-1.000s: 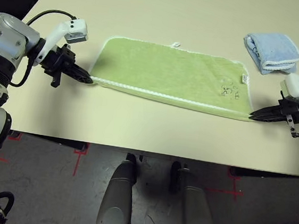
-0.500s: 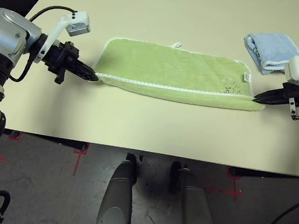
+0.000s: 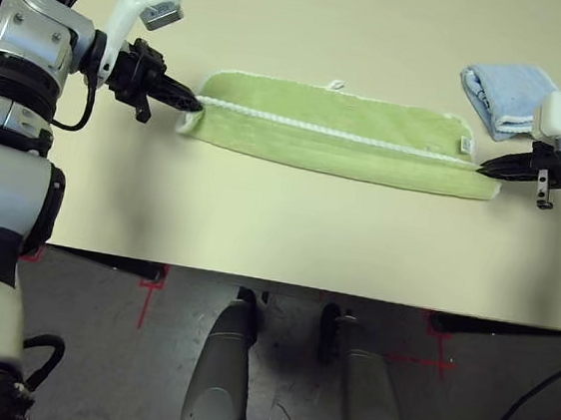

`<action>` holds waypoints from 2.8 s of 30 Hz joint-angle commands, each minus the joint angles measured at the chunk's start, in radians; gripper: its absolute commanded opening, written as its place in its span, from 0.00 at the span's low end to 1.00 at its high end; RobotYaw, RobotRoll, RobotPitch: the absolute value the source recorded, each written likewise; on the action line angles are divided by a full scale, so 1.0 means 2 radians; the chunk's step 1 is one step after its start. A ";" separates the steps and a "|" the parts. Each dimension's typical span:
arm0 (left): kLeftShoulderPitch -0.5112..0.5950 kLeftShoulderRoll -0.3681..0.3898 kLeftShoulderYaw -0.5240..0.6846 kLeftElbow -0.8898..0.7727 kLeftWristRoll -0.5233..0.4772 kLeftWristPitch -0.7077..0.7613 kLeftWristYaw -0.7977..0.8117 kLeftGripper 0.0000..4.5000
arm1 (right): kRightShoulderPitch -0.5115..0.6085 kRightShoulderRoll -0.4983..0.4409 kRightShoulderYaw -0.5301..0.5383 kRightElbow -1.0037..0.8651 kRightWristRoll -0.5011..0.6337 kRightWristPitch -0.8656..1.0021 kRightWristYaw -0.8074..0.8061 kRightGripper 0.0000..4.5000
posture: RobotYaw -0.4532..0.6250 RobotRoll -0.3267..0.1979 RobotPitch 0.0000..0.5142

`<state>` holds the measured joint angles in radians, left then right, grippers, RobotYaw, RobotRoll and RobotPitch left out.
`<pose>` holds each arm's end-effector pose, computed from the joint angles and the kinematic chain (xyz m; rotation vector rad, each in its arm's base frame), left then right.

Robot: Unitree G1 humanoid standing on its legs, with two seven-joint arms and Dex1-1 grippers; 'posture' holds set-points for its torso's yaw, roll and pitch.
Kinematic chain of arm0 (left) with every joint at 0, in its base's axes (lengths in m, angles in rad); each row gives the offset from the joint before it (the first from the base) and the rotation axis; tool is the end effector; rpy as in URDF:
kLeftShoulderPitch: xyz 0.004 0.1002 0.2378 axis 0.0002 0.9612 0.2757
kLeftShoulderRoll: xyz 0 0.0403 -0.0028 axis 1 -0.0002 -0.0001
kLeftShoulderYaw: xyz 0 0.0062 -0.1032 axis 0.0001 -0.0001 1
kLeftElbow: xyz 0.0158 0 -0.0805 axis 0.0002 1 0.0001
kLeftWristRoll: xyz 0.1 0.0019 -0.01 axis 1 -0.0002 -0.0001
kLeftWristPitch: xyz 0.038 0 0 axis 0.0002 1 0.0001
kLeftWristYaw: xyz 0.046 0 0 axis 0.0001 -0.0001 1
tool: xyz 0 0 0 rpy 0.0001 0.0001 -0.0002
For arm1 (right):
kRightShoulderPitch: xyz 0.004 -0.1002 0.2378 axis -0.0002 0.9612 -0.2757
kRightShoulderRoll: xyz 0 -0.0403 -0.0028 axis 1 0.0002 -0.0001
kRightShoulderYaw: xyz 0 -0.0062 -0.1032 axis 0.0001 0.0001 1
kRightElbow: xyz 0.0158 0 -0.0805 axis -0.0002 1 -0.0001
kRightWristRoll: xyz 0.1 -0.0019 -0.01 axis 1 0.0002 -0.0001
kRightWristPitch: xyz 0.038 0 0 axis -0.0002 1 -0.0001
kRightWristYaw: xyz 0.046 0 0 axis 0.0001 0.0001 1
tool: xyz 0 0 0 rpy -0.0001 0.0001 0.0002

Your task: Fold the towel and set it aside.

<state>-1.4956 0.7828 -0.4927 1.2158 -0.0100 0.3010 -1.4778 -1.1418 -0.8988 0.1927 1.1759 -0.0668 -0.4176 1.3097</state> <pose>0.3474 0.2817 0.3161 0.5362 0.5981 -0.9204 0.3170 -0.3332 0.2603 -0.9129 0.2495 0.8745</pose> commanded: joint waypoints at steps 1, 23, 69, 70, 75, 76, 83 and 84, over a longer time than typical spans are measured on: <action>-0.007 -0.003 0.022 0.023 0.033 -0.012 0.024 0.00 | -0.007 0.001 -0.004 0.015 -0.029 -0.014 -0.054 0.00 | 0.44 0.62 0.58; -0.009 -0.055 0.143 0.051 0.086 -0.070 0.247 0.00 | -0.014 0.036 -0.042 0.016 -0.038 0.062 -0.121 0.00 | 0.44 0.62 0.59; 0.021 -0.068 0.276 0.026 0.015 -0.132 0.225 1.00 | 0.050 0.107 -0.206 -0.103 0.149 0.168 -0.145 1.00 | 0.44 0.62 0.60; 0.028 -0.072 0.294 0.019 -0.007 -0.124 0.198 1.00 | 0.063 0.111 -0.214 -0.123 0.166 0.191 -0.137 1.00 | 0.44 0.62 0.60; 0.083 -0.095 0.336 -0.034 -0.072 -0.115 0.120 1.00 | 0.105 0.128 -0.232 -0.187 0.206 0.252 -0.146 1.00 | 0.44 0.62 0.61; 0.093 -0.098 0.337 -0.046 -0.078 -0.109 0.108 1.00 | 0.109 0.132 -0.233 -0.193 0.210 0.259 -0.150 1.00 | 0.44 0.62 0.61; 0.162 -0.110 0.297 -0.100 -0.066 -0.137 0.049 1.00 | 0.111 0.158 -0.233 -0.198 0.227 0.306 -0.174 1.00 | 0.45 0.62 0.60; 0.168 -0.110 0.290 -0.100 -0.061 -0.149 0.043 1.00 | 0.108 0.160 -0.236 -0.200 0.236 0.331 -0.179 1.00 | 0.45 0.62 0.60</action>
<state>-1.1799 0.5639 0.1156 1.0356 -0.1527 0.0366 -1.3616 -0.9342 -0.5773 -0.2563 0.7900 0.3806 0.1835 0.9661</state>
